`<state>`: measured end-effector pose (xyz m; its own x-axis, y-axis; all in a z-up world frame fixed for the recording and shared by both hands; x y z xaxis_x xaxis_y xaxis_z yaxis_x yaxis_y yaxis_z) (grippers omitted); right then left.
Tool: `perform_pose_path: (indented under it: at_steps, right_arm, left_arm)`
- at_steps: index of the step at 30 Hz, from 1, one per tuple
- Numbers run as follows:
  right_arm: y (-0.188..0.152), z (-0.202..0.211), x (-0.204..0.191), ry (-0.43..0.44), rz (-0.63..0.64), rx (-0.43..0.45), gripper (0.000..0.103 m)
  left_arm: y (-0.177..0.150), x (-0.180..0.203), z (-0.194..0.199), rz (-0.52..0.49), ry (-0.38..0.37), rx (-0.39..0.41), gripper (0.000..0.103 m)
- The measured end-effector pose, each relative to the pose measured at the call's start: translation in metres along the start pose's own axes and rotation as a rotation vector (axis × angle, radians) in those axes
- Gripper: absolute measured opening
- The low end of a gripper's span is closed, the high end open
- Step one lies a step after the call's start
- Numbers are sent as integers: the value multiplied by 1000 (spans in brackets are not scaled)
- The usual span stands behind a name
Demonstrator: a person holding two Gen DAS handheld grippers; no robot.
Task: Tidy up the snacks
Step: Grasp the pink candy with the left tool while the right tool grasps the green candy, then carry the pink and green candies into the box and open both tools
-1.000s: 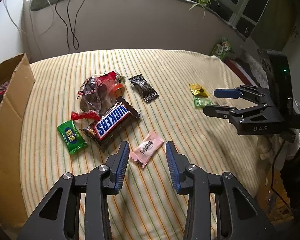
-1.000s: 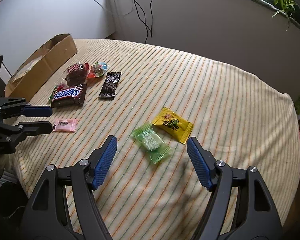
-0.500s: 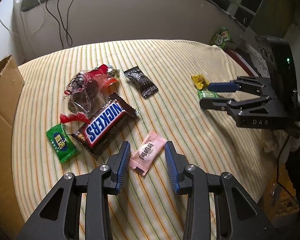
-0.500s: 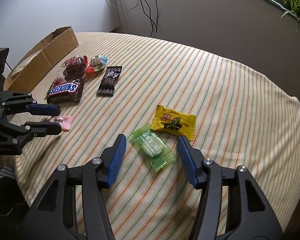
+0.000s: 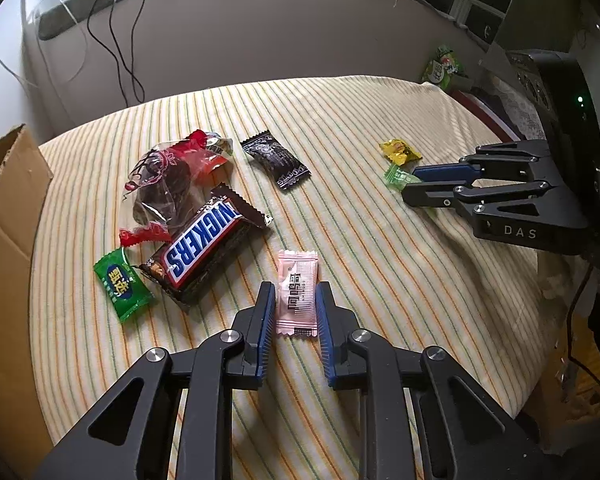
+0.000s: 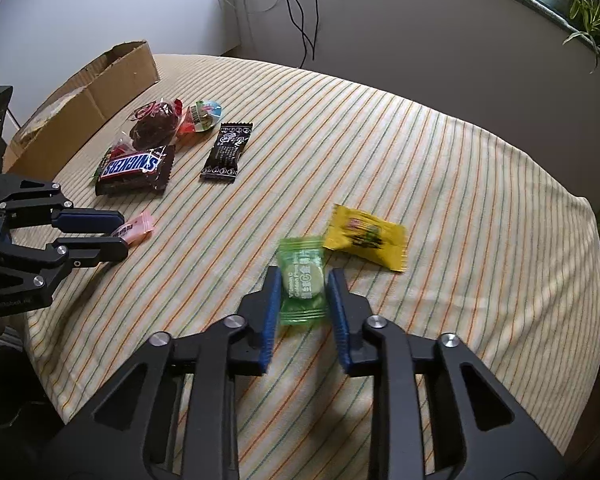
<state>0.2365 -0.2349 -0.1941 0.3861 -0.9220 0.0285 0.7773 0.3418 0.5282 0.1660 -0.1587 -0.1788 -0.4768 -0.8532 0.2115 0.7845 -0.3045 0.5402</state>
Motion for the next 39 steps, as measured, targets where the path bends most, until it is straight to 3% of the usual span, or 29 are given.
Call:
perform_pose_path:
  at_steps: [20, 39]
  right_arm:
    - [21, 50, -32, -5, 23, 108, 23]
    - [85, 70, -144, 106, 152, 200, 23]
  left_arm:
    - [3, -21, 55, 53, 8, 115, 19]
    - [-3, -105, 137, 181, 130, 260, 19]
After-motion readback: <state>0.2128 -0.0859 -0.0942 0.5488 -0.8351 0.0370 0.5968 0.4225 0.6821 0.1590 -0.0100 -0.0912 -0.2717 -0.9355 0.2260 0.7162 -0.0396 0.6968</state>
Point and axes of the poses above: each gripper's, at about its wrist camera, not at the fingertips, and z roughly against the way its jaws point, x to its right, y to its top, the point moved 10 cm from there along -z, roughly the way its jaws point, and after that the axes turned 4 degrees about -y, right-handed, at the moved point
